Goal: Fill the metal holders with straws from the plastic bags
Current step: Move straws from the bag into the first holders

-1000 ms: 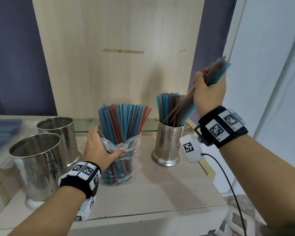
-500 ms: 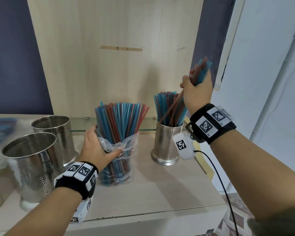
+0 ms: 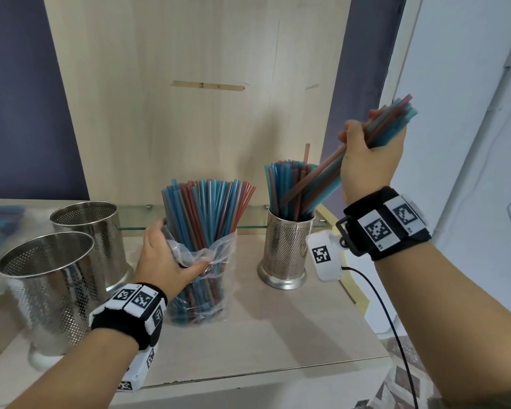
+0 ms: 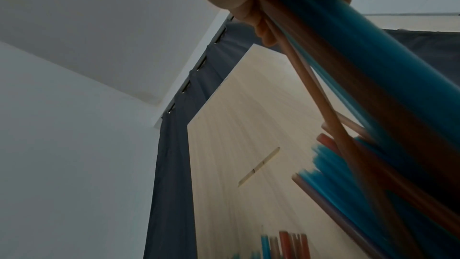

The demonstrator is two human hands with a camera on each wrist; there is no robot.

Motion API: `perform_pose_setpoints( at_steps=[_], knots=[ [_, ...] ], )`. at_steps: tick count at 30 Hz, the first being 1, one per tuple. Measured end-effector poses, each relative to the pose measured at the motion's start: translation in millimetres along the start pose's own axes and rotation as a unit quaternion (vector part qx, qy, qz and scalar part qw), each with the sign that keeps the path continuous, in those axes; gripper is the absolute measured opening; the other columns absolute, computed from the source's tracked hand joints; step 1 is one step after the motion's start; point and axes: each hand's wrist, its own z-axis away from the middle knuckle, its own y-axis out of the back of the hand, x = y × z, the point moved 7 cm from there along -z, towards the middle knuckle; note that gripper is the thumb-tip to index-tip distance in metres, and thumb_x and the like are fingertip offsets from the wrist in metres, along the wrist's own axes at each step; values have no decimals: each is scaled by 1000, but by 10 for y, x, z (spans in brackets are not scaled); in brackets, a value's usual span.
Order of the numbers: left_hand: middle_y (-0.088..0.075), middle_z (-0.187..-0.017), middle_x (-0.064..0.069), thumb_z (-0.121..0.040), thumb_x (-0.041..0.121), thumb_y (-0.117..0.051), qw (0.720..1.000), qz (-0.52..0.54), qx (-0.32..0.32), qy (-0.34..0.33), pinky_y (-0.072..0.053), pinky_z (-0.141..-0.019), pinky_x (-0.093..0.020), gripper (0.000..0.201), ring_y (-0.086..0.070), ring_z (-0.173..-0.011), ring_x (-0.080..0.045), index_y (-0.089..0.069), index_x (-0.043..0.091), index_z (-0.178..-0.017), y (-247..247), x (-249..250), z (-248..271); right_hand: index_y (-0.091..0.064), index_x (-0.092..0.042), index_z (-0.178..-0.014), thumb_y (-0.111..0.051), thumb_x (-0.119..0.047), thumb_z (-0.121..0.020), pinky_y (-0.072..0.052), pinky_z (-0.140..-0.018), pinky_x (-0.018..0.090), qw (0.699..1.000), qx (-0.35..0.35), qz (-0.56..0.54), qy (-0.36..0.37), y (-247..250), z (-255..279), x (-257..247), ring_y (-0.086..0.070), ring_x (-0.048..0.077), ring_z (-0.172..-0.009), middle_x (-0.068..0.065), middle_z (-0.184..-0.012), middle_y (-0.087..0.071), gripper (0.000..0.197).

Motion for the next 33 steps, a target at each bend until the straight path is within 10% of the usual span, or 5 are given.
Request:
perform_pose_setpoints(
  at_steps=[6, 18, 23, 27, 33],
  knots=[
    [-36, -144, -14, -62, 48, -86, 1000, -11, 0, 5, -39, -106, -39, 117, -39, -133, -27, -21, 4, -148, 0, 3, 1, -51, -6, -117, -59, -3, -91, -57, -72, 30, 995, -97, 14, 0, -210, 108, 210, -62, 19, -76, 23, -108, -60, 27],
    [-37, -144, -15, -62, 44, -87, 1000, -18, 2, 12, -39, -105, -40, 115, -40, -133, -28, -22, 4, -148, -5, -1, 6, -50, -12, -108, -54, -13, -94, -56, -71, 32, 970, -161, 177, -36, -556, -53, 527, -62, 18, -73, -5, -83, -57, 15],
    [-37, -145, -15, -61, 43, -88, 1000, -20, -1, 15, -39, -105, -40, 116, -40, -133, -28, -22, 4, -148, -4, -6, 8, -53, -8, -117, -55, -17, -96, -41, -64, 6, 960, -138, 242, -3, -565, 44, 532, -56, 8, -74, -4, -91, -57, 23],
    [-37, -145, -15, -61, 45, -87, 1000, -20, -4, 11, -38, -107, -41, 117, -40, -134, -29, -21, 3, -148, 0, -3, 4, -56, -18, -107, -53, -33, -94, -26, -117, 43, 945, -83, 316, 7, -407, 20, 585, -55, 18, -90, -6, -91, -61, 21],
    [-36, -145, -15, -62, 43, -88, 1000, -14, -4, 10, -39, -107, -41, 116, -40, -133, -28, -21, 4, -148, 3, 0, 6, -60, -20, -118, -58, -38, -90, -20, -115, 58, 917, -84, 388, -38, -408, 70, 827, -43, 27, -129, -2, -127, -58, 34]
  ],
)
